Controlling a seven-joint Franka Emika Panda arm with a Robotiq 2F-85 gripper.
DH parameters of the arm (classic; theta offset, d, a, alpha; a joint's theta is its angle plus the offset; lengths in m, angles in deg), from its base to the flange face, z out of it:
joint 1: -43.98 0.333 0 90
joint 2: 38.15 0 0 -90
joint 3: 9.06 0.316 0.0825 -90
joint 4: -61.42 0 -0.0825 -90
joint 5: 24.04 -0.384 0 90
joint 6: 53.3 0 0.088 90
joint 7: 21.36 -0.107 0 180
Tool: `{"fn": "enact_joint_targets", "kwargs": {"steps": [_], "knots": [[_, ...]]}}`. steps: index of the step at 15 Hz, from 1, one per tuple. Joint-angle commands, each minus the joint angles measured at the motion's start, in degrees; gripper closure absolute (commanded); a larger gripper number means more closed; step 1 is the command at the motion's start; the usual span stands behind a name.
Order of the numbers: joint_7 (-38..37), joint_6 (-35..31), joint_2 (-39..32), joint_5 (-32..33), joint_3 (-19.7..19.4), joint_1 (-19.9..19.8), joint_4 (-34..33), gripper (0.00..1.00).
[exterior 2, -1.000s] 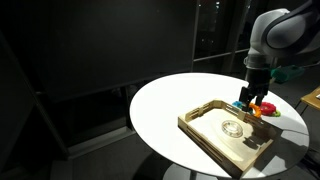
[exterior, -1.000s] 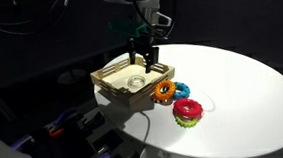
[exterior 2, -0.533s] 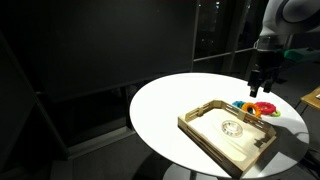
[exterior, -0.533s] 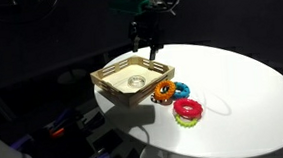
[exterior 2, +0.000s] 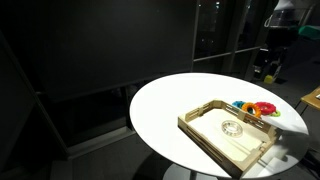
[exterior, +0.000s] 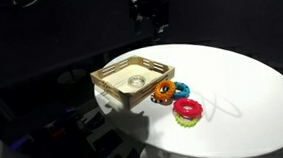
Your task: Put the clear ring in the box
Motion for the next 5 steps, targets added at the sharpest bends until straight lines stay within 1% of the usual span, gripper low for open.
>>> {"fn": "enact_joint_targets", "kwargs": {"steps": [1,5], "knots": [[-0.01,0.13,0.45,0.03,-0.05,0.05,-0.08,0.0],[-0.01,0.1,-0.18,0.02,-0.04,0.08,0.03,0.0]]}}
